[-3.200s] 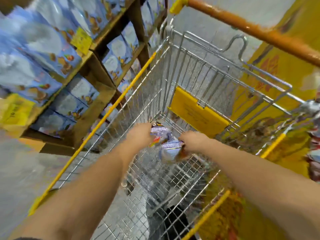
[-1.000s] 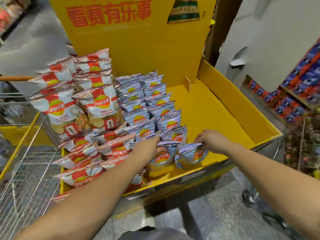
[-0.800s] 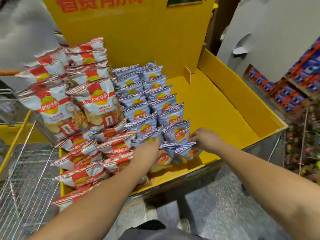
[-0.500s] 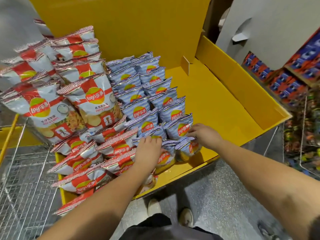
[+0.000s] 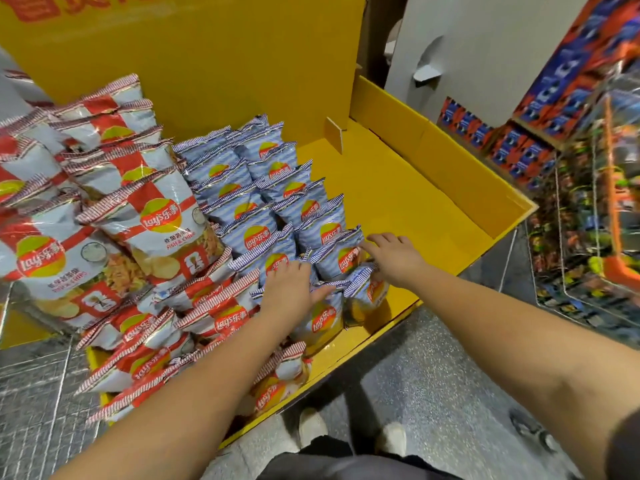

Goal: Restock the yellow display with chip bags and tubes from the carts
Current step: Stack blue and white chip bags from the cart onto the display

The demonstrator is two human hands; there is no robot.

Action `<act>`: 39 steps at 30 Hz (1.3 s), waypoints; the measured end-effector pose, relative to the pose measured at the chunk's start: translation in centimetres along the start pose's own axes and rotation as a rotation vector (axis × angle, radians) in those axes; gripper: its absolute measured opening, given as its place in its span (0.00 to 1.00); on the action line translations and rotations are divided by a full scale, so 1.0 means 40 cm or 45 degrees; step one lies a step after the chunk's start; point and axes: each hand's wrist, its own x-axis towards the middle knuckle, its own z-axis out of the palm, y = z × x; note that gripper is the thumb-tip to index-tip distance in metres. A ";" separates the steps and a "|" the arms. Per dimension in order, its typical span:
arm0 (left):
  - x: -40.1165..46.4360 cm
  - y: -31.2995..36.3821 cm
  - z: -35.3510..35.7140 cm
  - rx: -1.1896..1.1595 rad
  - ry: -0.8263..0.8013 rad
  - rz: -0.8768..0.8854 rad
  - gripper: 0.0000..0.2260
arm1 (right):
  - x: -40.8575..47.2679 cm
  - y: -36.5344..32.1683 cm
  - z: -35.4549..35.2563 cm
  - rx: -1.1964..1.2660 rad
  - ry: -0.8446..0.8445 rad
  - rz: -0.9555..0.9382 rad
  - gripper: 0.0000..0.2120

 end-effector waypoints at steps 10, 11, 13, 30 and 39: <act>0.118 0.380 -0.192 -0.679 0.147 0.263 0.13 | -0.302 0.158 -0.103 1.005 0.473 0.401 0.26; 0.112 0.444 -0.200 -0.729 0.121 0.298 0.12 | -0.358 0.184 -0.098 1.135 0.529 0.464 0.24; 0.090 0.599 -0.199 -0.746 0.082 0.405 0.11 | -0.503 0.248 -0.070 1.321 0.639 0.606 0.20; -0.482 1.733 0.107 -0.466 -0.589 1.277 0.09 | -1.682 0.570 0.566 1.618 1.031 1.735 0.11; -0.474 2.006 0.175 -0.185 -0.401 1.588 0.12 | -1.914 0.794 0.698 1.229 0.628 1.849 0.17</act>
